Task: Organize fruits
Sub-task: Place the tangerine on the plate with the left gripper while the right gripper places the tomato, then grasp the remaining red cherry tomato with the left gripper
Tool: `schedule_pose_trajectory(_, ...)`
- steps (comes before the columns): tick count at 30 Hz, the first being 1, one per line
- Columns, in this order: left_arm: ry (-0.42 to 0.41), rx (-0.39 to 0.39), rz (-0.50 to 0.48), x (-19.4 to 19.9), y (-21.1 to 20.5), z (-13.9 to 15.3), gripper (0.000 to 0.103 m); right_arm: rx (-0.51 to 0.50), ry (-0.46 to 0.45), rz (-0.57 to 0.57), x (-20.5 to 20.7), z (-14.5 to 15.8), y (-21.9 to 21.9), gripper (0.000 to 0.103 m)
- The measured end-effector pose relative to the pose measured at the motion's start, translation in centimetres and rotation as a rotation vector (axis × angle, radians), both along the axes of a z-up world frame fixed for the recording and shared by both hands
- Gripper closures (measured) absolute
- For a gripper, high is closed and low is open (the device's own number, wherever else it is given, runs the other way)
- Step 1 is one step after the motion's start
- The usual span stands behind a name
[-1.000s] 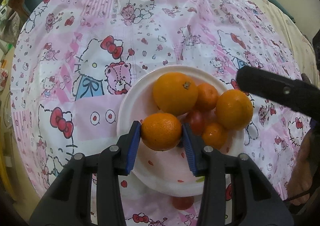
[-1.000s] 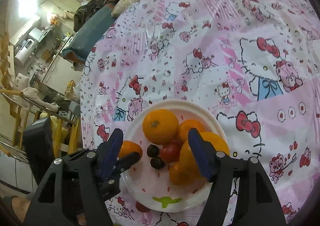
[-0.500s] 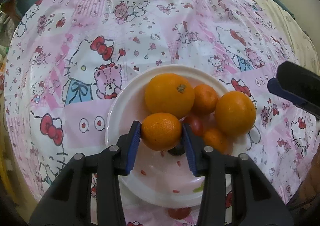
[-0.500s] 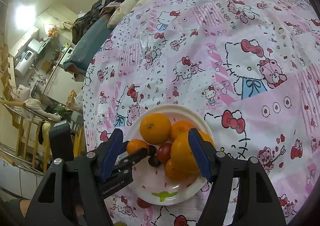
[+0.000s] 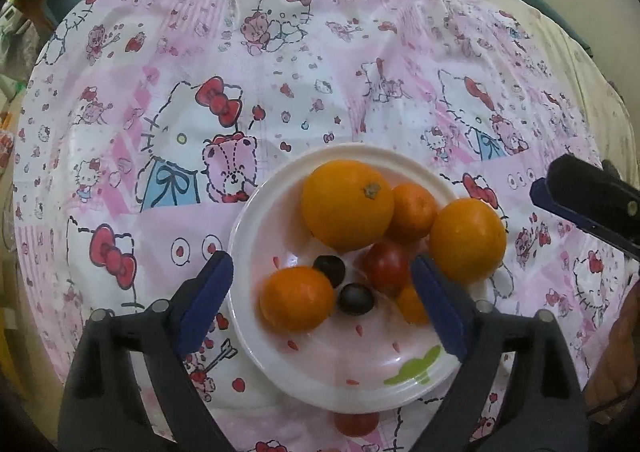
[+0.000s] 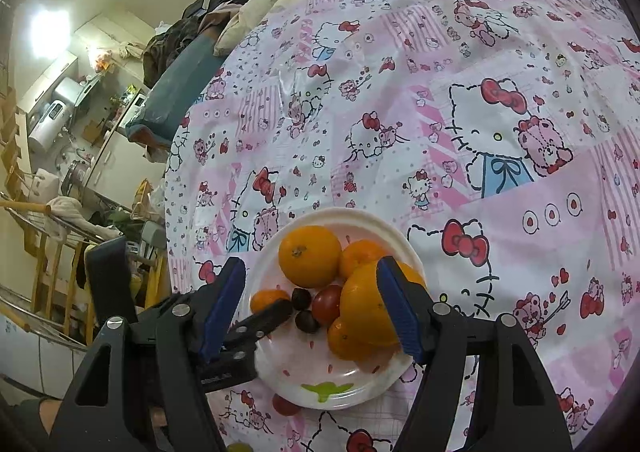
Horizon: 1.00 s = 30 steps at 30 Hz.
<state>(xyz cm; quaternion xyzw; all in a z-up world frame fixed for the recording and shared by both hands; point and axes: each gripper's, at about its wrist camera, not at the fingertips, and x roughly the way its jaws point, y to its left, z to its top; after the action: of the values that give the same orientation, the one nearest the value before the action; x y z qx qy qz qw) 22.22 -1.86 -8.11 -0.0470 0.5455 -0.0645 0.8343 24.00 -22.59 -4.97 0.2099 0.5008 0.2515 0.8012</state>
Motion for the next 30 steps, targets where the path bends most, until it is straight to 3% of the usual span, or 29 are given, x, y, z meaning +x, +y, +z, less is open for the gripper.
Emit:
schedule_pose_trajectory(16, -0.103, 0.036, 0.096, -4.2, 2.3, 4.4, 0.014, -0.031, -0.058, -0.010, -4.7, 2.7, -1.0, 0.032)
schedule_pose_trajectory(22, -0.126, 0.066, 0.111, -7.0, 2.9, 5.8, 0.014, -0.041, -0.031, -0.011, -7.6, 2.2, -1.6, 0.032)
schedule_pose_trajectory(30, -0.123, 0.042, 0.152, -10.1, 4.1, 6.4, 0.014, -0.047, -0.017, -0.007, -10.9, 1.8, -1.6, 0.032)
